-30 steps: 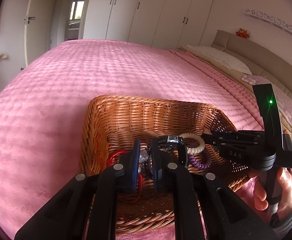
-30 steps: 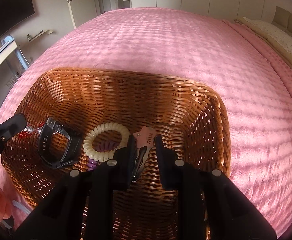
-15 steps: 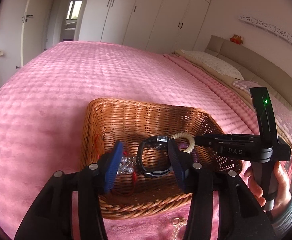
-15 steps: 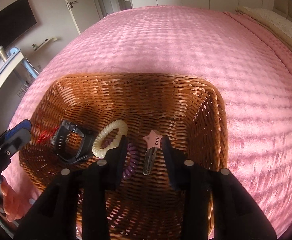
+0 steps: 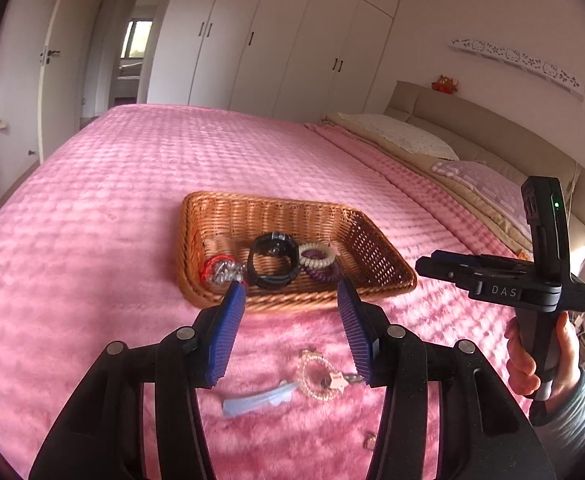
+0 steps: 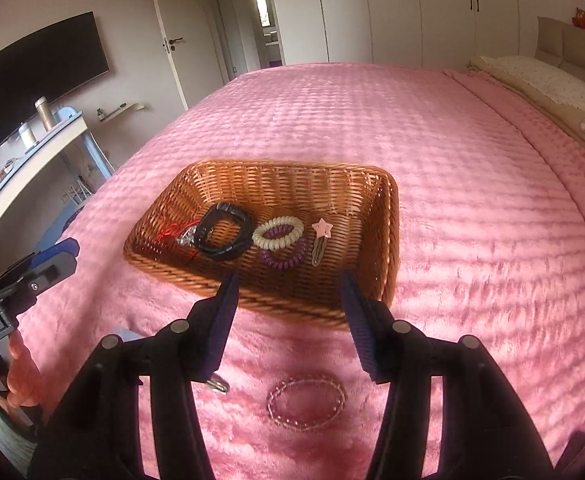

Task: Organize jewelry
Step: 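Grasp a clear bead bracelet with the left tool while the right tool grasps another bead bracelet, then lower both bead bracelets into the wicker basket and open both tools, then grasp the light blue hair clip with the left tool while the right tool grasps the star-charm key, then carry the hair clip and key into the basket and open both tools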

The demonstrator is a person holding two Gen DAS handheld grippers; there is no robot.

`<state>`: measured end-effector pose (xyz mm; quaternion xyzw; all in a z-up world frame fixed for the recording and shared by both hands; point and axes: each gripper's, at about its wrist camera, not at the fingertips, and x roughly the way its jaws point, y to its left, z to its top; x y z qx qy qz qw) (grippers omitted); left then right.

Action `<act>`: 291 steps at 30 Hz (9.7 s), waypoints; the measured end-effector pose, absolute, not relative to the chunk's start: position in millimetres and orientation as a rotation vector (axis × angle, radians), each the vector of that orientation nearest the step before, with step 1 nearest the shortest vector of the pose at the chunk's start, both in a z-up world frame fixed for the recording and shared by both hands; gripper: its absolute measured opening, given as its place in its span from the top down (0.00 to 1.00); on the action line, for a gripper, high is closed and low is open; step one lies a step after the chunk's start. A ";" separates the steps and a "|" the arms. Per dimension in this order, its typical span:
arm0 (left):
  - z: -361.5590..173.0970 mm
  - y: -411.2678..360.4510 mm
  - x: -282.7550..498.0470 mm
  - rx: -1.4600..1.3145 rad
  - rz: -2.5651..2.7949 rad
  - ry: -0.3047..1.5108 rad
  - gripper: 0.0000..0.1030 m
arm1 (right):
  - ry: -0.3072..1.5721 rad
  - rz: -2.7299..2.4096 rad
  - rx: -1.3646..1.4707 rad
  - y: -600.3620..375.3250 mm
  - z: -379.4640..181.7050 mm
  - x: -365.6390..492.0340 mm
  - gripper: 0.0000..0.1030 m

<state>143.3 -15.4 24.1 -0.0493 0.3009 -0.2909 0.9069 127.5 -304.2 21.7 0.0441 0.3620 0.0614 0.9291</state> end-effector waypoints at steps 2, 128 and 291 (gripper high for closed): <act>16.6 -11.2 132.3 -0.113 -0.595 0.642 0.55 | 0.739 0.118 0.064 -299.8 14.0 115.8 0.52; -11.6 -61.6 252.1 -0.055 -0.404 0.576 0.53 | 0.776 0.044 0.193 -291.3 -12.3 276.7 0.59; -24.4 -77.8 281.3 0.011 -0.473 0.746 0.65 | 0.832 0.164 0.254 -286.5 -19.0 265.6 0.50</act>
